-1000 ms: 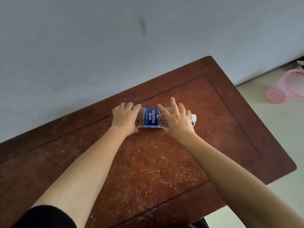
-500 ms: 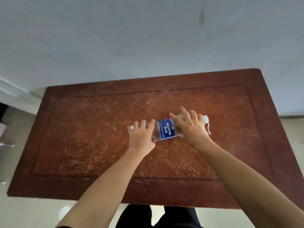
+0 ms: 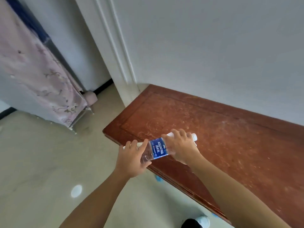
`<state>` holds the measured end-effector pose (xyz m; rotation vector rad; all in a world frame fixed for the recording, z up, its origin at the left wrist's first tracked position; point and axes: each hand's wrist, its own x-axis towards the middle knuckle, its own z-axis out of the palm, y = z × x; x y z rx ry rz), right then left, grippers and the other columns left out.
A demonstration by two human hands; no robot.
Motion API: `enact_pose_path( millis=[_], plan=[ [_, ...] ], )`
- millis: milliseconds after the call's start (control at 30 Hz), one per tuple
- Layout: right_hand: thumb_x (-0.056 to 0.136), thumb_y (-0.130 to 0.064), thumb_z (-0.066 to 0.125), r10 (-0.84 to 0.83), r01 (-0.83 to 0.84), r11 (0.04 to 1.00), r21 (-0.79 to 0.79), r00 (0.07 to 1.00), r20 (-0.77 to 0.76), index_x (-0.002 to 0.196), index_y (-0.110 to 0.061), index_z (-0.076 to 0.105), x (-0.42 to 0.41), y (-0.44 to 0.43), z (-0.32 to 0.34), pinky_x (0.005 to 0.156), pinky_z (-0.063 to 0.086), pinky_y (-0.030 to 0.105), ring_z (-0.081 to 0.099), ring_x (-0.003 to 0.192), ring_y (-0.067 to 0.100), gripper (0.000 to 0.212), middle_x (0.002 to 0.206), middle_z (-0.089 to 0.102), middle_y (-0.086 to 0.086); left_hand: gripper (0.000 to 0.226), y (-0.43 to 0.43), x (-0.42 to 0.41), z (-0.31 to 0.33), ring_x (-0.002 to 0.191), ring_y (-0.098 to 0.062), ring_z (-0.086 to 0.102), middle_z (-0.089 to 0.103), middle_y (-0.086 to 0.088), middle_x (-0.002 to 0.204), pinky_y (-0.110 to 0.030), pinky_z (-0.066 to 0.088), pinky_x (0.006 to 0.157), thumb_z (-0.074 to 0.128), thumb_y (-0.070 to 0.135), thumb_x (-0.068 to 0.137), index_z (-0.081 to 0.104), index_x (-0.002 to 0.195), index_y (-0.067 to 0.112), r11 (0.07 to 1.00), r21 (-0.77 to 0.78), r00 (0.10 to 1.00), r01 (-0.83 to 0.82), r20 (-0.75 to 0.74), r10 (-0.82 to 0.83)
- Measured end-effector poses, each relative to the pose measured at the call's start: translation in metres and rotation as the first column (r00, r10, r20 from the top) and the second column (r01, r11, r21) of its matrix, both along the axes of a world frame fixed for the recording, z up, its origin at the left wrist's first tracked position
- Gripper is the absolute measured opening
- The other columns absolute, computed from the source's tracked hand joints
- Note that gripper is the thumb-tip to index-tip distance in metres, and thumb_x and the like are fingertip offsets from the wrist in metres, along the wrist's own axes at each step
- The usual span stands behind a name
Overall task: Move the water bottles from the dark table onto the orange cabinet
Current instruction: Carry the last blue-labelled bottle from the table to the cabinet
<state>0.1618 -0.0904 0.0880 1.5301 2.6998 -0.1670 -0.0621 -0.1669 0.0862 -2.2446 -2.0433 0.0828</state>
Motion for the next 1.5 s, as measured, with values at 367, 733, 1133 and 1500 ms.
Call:
enact_pose_path(
  millis=[367, 733, 1133, 1500],
  plan=[
    [0.079, -0.068, 0.070, 0.665, -0.647, 0.726, 0.233, 0.747, -0.002, 0.153, -0.042, 0.024, -0.342, -0.200, 0.074, 0.105, 0.043, 0.051, 0.041, 0.136, 0.032, 0.091, 0.155, 0.036, 0.004, 0.084, -0.337, -0.272, 0.087, 0.079, -0.026, 0.061, 0.065, -0.011, 0.103, -0.034, 0.047, 0.060, 0.055, 0.078, 0.076, 0.050, 0.141, 0.024, 0.877, 0.175, 0.874, -0.447, -0.122, 0.470],
    [0.077, -0.082, 0.056, 0.983, -0.942, 0.154, 0.297, 0.178, 0.055, 0.144, -0.031, 0.046, -0.590, -0.394, 0.068, 0.061, 0.058, 0.037, 0.064, 0.100, 0.028, 0.085, 0.125, 0.060, 0.010, 0.086, -0.602, -0.383, 0.077, 0.081, -0.027, 0.063, 0.066, -0.011, 0.105, -0.036, 0.051, 0.057, 0.048, 0.079, 0.075, 0.043, 0.142, 0.025, 0.490, 0.075, 0.482, -0.869, -0.102, 0.870],
    [0.074, -0.076, 0.065, 0.957, -0.896, -0.248, 0.367, -0.287, -0.053, 0.139, -0.029, 0.052, -0.889, -0.516, 0.058, 0.060, 0.055, 0.036, 0.063, 0.097, 0.028, 0.081, 0.122, 0.059, 0.011, 0.091, -0.700, -0.569, 0.095, 0.131, -0.028, 0.041, 0.032, -0.010, 0.153, -0.041, 0.042, 0.098, 0.032, 0.082, 0.086, -0.009, 0.153, 0.036, 0.002, -0.028, 0.007, -1.000, -0.189, 0.982],
    [0.066, -0.068, 0.081, 0.836, -0.805, -0.460, 0.375, -0.534, -0.122, 0.134, -0.027, 0.049, -1.063, -0.669, 0.059, 0.065, 0.058, 0.040, 0.063, 0.098, 0.027, 0.086, 0.119, 0.058, 0.011, 0.093, -0.817, -0.680, 0.081, 0.125, -0.029, 0.047, 0.039, -0.012, 0.149, -0.043, 0.048, 0.091, 0.038, 0.082, 0.084, -0.005, 0.151, 0.034, -0.249, 0.031, -0.251, -0.968, -0.156, 0.955]
  ],
)
